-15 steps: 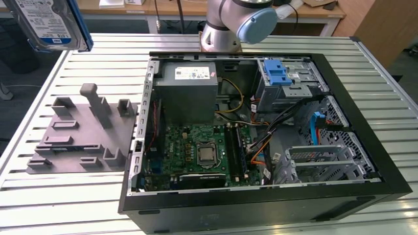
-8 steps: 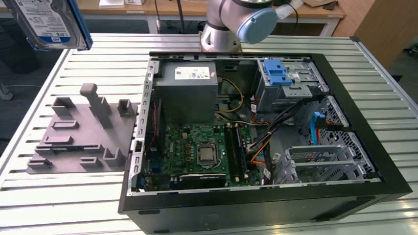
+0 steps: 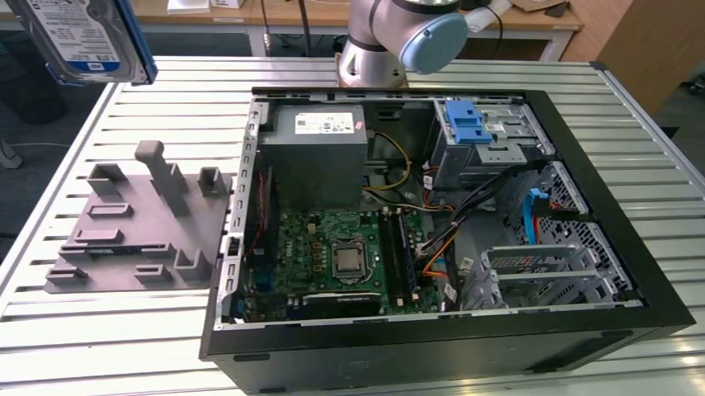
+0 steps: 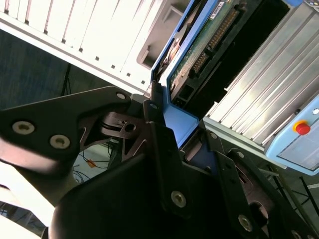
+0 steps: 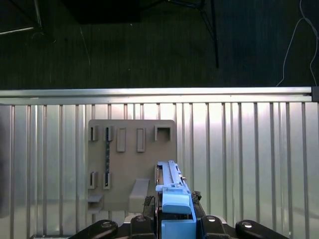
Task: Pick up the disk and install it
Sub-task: 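Pick up the disk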
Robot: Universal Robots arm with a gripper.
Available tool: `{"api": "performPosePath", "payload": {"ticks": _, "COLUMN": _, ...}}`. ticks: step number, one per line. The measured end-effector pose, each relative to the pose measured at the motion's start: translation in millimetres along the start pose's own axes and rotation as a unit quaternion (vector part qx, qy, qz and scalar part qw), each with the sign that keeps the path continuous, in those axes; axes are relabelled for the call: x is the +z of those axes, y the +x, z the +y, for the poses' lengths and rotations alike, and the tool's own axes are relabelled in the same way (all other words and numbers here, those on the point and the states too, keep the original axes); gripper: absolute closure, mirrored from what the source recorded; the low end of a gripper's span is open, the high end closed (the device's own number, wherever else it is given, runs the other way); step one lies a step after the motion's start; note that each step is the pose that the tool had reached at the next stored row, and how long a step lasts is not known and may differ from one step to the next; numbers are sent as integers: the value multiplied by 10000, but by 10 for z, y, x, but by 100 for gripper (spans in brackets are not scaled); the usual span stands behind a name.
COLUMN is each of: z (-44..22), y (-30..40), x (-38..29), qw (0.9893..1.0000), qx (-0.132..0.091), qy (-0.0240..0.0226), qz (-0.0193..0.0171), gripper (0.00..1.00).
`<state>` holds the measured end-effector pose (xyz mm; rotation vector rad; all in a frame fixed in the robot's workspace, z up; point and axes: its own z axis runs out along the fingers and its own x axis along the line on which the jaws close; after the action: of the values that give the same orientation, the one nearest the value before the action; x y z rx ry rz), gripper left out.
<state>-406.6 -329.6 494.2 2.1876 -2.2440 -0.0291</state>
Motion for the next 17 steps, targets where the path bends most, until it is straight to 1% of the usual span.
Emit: {"api": "performPosePath", "payload": {"ticks": 17, "z": -105, "y": -3, "x": -2, "qw": 10000, "qx": 0, "qy": 0, "qz": 0, "gripper": 64}}
